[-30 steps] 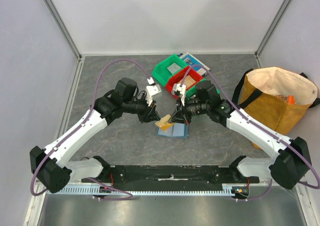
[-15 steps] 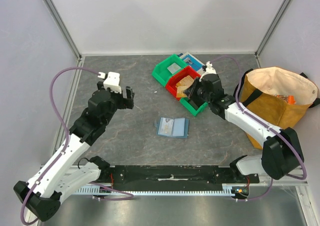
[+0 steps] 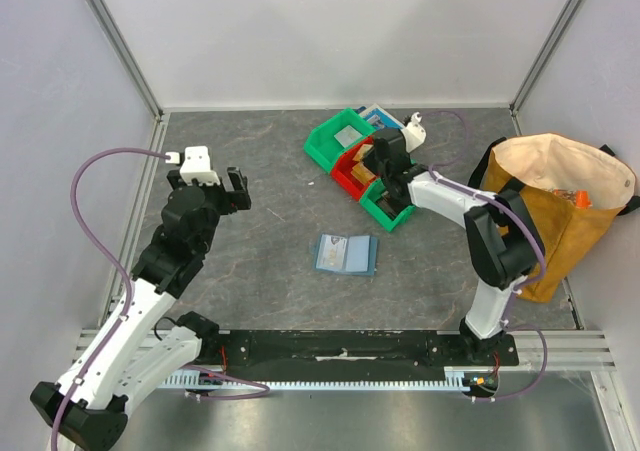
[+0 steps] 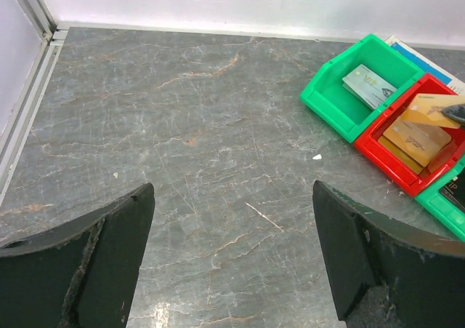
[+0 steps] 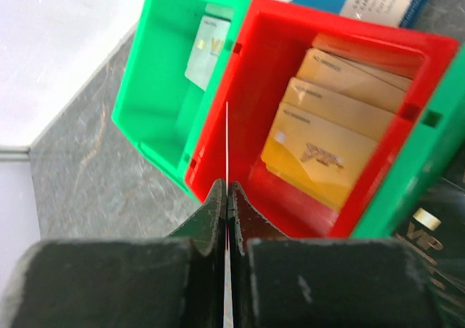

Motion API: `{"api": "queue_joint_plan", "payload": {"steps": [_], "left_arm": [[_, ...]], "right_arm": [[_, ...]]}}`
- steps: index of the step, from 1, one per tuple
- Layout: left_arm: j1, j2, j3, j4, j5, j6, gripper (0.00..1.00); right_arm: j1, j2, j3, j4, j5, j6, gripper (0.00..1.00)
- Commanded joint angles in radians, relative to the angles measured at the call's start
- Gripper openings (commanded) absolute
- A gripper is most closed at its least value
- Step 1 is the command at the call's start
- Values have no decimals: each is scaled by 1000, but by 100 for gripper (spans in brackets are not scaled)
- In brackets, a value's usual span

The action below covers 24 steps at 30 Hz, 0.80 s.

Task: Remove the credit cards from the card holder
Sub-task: Place the credit card in the storage box.

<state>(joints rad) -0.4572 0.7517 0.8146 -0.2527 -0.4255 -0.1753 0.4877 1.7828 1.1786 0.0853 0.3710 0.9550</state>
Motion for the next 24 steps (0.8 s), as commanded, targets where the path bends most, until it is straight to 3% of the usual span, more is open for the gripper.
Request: {"api": "queue_joint_plan", "payload": {"steps": [1, 13, 18, 24], "left_arm": [[17, -28, -9, 73, 19, -35, 95], [23, -26, -12, 72, 56, -36, 95], [22, -5, -5, 63, 91, -36, 94], [23, 17, 0, 55, 142, -47, 93]], "right_arm": [[-3, 96, 128, 30, 75, 85, 0], [-34, 185, 174, -73, 68, 93, 14], [-54, 152, 158, -84, 62, 41, 38], [-55, 31, 113, -140, 65, -100, 56]]}}
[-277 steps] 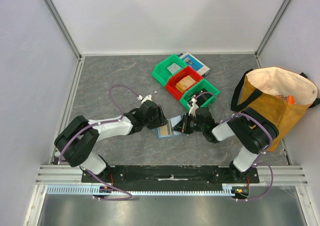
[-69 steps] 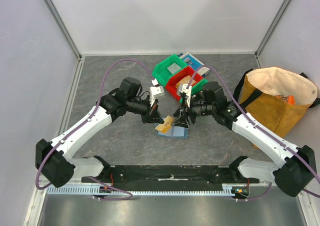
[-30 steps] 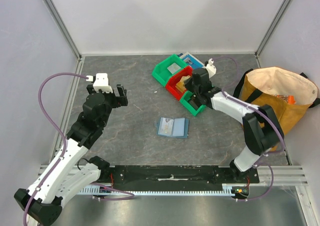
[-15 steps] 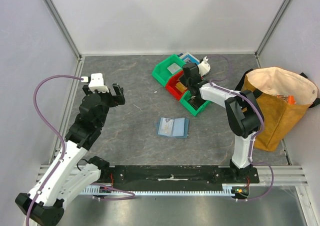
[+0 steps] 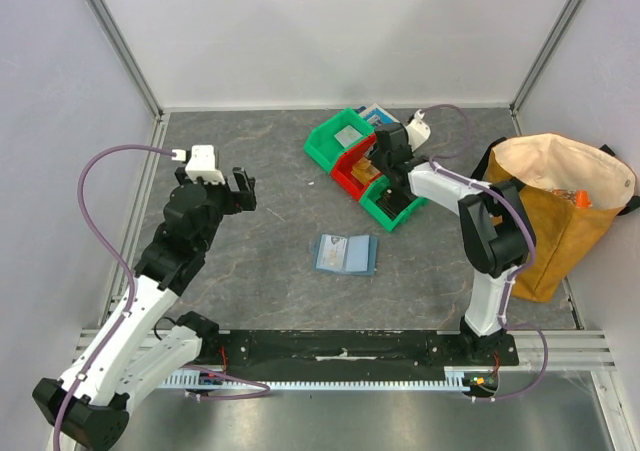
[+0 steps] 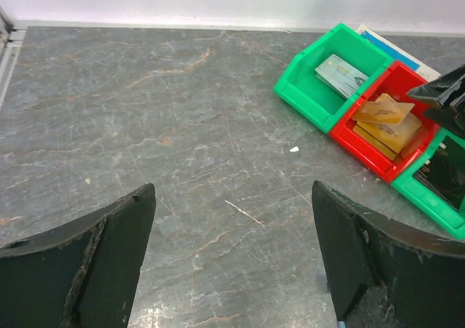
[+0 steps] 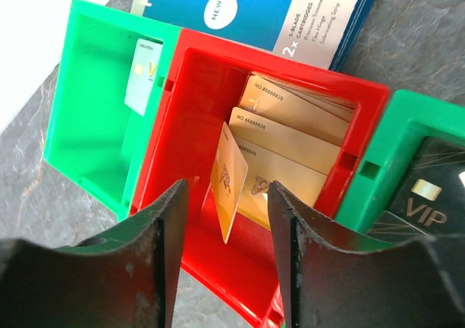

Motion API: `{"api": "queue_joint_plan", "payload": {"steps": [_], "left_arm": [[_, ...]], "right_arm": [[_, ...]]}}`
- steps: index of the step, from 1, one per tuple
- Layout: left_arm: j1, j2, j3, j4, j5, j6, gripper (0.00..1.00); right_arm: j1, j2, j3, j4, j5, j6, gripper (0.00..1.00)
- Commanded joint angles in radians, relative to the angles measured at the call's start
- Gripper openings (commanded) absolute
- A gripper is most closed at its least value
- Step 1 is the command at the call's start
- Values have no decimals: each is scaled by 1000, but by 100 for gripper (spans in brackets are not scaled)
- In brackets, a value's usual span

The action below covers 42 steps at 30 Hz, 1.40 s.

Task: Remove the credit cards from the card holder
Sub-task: Place the credit card in the storage box, then remove the credit card from the card holder.

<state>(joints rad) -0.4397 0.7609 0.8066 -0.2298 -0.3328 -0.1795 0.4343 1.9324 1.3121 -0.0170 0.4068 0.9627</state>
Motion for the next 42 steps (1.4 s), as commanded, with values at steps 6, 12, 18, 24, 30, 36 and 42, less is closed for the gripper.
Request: {"api": "queue_joint_plan", "payload": {"steps": [6, 12, 18, 24, 30, 36, 42], "left_arm": [[4, 90, 48, -20, 202, -86, 93], [6, 225, 83, -88, 447, -178, 93], [2, 281, 100, -140, 460, -166, 93], [4, 267, 80, -135, 402, -147, 93], [6, 284, 86, -138, 416, -143, 92], [4, 311, 89, -143, 463, -144, 92], [3, 393, 103, -158, 603, -173, 92]], "right_arm": [[20, -291, -132, -18, -184, -295, 76], [64, -406, -223, 9, -368, -421, 75], [27, -242, -36, 3, -372, -466, 58], [-6, -49, 94, -5, -359, -441, 47], [-61, 45, 113, -44, -358, -420, 43], [-78, 39, 133, -126, -382, -453, 41], [-74, -61, 128, -150, -460, -484, 42]]}}
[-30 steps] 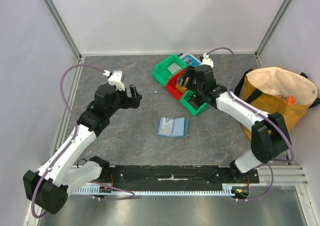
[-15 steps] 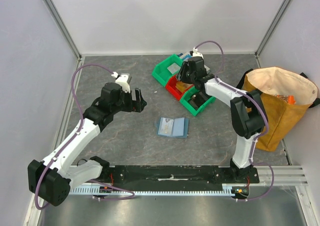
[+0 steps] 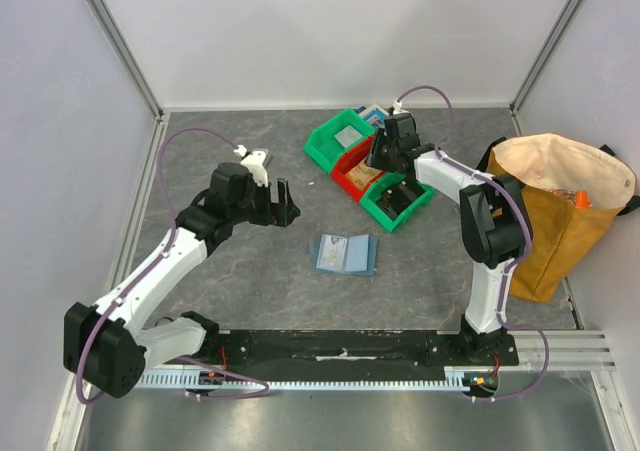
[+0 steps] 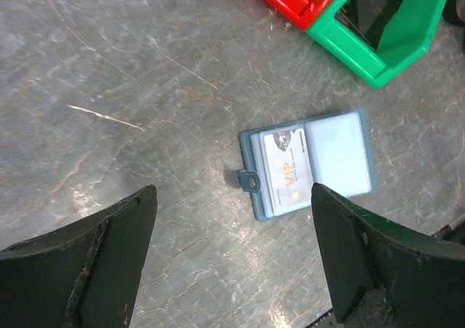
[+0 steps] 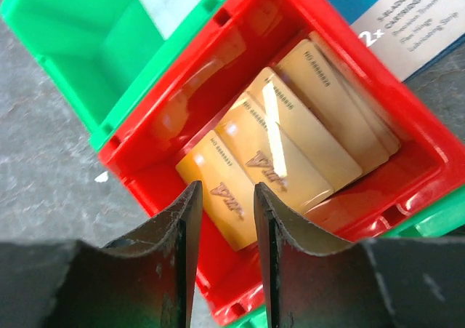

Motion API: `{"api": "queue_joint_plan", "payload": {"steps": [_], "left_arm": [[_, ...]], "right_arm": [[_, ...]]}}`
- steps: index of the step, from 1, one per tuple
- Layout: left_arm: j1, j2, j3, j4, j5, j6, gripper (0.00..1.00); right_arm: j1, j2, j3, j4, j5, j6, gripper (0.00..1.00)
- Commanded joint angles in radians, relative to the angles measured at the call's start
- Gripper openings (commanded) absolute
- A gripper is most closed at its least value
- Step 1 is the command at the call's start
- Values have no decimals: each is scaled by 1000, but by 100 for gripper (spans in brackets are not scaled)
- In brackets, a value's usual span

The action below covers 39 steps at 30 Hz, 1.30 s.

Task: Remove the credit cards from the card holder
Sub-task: Remove the credit card from the card holder.

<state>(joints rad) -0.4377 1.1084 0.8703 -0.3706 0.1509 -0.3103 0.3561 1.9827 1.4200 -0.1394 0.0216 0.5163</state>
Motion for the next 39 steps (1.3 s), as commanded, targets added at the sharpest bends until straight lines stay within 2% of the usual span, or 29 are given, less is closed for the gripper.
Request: {"api": "queue_joint_plan", "payload": {"steps": [1, 6, 12, 18, 23, 27, 29, 31, 32, 39], "left_arm": [[1, 66, 41, -24, 139, -61, 92], [-32, 120, 21, -2, 193, -142, 92], [-143, 172, -48, 96, 78, -233, 92], [-203, 272, -68, 168, -16, -277, 88], [-242, 349, -74, 203, -100, -297, 80], [-248, 380, -116, 255, -148, -322, 58], [-249, 386, -135, 260, -174, -329, 38], [-248, 370, -158, 249, -177, -335, 7], [-248, 345, -178, 248, -177, -345, 2], [-248, 190, -310, 194, -155, -377, 2]], "right_arm": [[4, -136, 2, -22, -116, -41, 43], [37, -312, -191, 72, -267, -33, 46], [105, -484, -495, 254, -417, 73, 47], [167, -513, -703, 400, -453, 163, 47], [176, -478, -840, 550, -457, 220, 46], [176, -427, -892, 609, -482, 232, 46], [176, -401, -909, 621, -494, 240, 46], [178, -395, -926, 624, -508, 248, 46], [176, -395, -937, 623, -511, 252, 45], [239, -393, -908, 482, -585, 203, 45]]}}
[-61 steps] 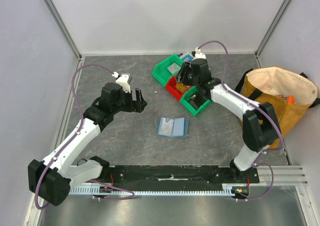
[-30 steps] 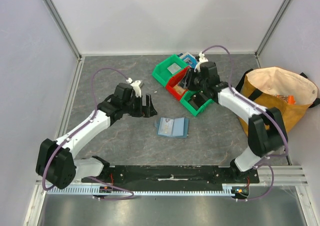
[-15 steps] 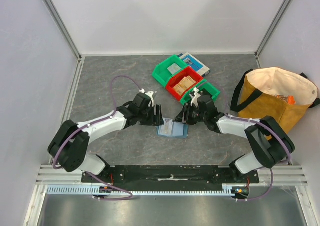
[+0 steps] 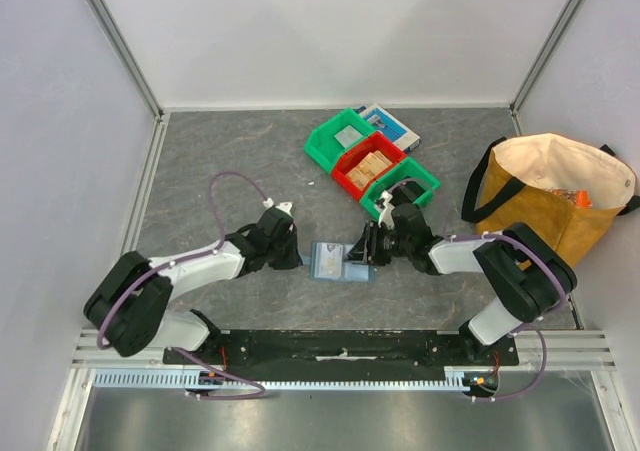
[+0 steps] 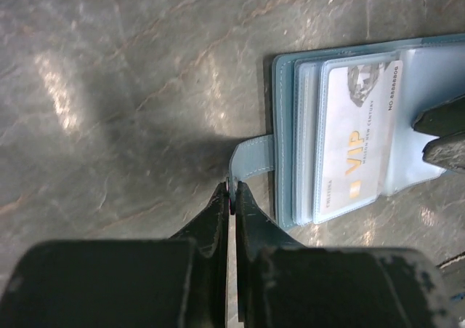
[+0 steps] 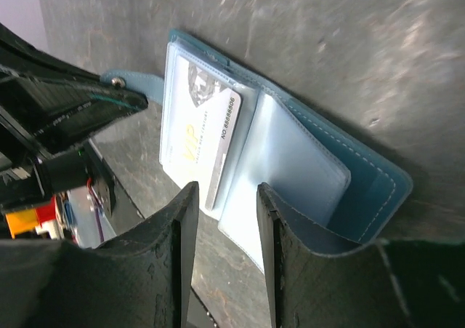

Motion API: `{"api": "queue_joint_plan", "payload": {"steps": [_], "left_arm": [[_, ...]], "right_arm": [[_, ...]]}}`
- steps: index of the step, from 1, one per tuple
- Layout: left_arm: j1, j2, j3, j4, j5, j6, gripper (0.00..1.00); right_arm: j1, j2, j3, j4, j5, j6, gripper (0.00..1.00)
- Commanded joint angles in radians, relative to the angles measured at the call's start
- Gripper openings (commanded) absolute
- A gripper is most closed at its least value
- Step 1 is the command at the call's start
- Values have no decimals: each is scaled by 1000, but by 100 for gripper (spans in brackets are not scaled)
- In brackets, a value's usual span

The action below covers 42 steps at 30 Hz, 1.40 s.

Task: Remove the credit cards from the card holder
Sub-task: Remove the credit card from the card holder.

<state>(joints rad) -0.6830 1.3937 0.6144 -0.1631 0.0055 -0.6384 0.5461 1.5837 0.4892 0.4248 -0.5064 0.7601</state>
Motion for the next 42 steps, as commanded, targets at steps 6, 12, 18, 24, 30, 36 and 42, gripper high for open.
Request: {"api": "queue_joint_plan", "payload": {"steps": [6, 12, 18, 24, 30, 36, 42], "left_arm": [[-3, -193, -110, -52, -25, -73, 2], [-3, -251, -154, -35, 36, -142, 3], [-3, -326, -177, -70, -1, -184, 31], [-3, -489, -38, -159, -68, -153, 46], [-39, -418, 85, -107, 106, -156, 46], [-73, -282, 58, -10, 91, -173, 35], [-72, -156, -18, 85, 21, -198, 10]], "right_arm": [[100, -37, 48, -61, -34, -18, 45], [103, -19, 83, -29, 9, -15, 44], [110, 44, 81, 20, -3, -10, 42], [112, 64, 60, 20, -1, -27, 41], [110, 61, 61, 15, -1, -33, 41], [110, 62, 72, 15, -1, -30, 40], [112, 58, 77, 19, -4, -28, 40]]}}
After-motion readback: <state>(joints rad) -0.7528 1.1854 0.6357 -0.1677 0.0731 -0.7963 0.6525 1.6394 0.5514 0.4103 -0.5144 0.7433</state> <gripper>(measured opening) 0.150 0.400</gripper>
